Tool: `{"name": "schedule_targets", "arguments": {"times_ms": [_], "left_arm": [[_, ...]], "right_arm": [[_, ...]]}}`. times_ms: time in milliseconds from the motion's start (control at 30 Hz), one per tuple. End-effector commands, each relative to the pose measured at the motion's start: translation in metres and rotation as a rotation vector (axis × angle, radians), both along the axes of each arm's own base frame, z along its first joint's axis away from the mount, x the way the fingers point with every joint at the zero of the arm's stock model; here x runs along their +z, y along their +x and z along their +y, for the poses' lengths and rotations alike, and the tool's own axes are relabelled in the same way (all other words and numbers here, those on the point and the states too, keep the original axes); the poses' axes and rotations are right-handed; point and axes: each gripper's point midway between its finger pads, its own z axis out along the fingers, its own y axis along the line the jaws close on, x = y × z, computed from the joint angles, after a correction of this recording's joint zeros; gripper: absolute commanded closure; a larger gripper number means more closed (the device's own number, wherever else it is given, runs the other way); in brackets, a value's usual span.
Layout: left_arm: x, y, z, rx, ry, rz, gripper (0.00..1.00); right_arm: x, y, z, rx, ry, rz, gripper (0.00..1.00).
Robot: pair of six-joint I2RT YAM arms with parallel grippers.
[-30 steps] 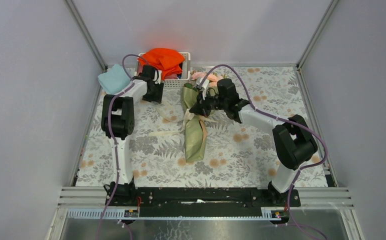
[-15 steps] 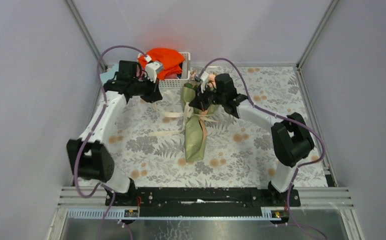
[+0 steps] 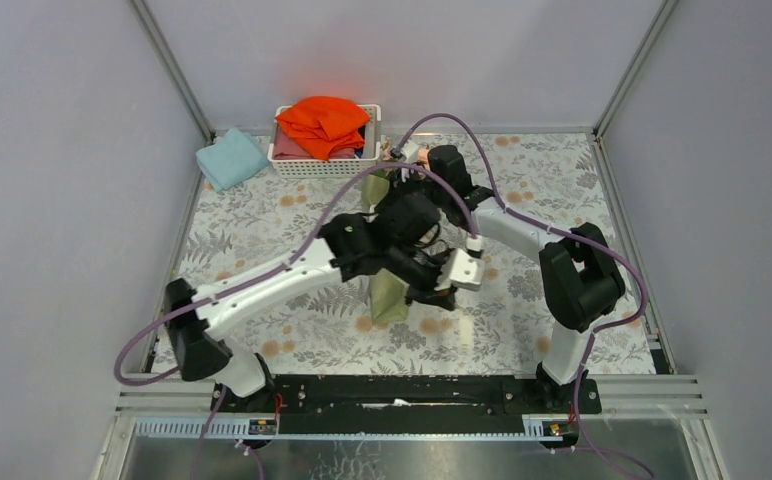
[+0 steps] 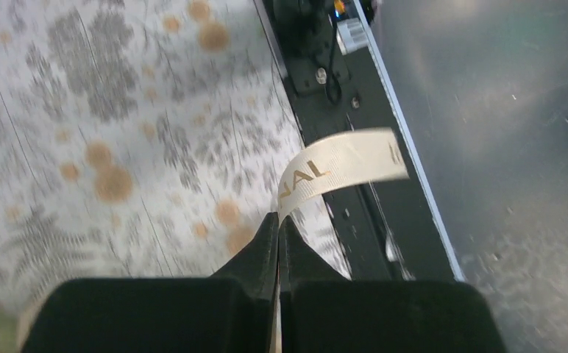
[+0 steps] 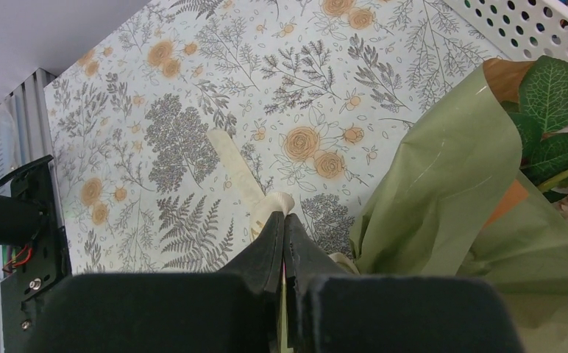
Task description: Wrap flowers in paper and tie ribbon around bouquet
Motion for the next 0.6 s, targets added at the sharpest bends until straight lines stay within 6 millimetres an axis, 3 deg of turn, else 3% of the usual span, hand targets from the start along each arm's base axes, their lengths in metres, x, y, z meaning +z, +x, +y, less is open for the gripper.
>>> {"name": "schedule_targets", "arguments": {"times_ms": [0, 200, 333, 433, 467, 567], "left_arm": [[0.017, 0.005, -0.067, -0.039, -0.129, -0.074, 1.00], [0.014, -0.017, -0.101, -0.107, -0.170, -0.060, 1.00], [0.011, -0.015, -0.111, -0.101, -0.193, -0.076, 1.00], [0.007, -0.010, -0.105, -0.109, -0.195, -0.144, 0.50], [0.009, -0.007, -0.101, -0.106, -0.199, -0.179, 0.38], [0.022, 0.014, -0.079, -0.052, -0.210, -0.289, 0.25]], "right_arm": [[0.019, 0.001, 0.010, 0.040, 0.048, -0.030, 1.00], [0.013, -0.002, 0.010, 0.064, 0.036, -0.027, 1.00], [0.009, -0.004, 0.009, 0.073, 0.027, -0.027, 1.00], [0.009, -0.007, 0.009, 0.085, 0.027, -0.030, 1.00], [0.008, -0.008, 0.009, 0.091, 0.027, -0.030, 1.00], [0.008, -0.010, 0.009, 0.102, 0.028, -0.027, 1.00]]}}
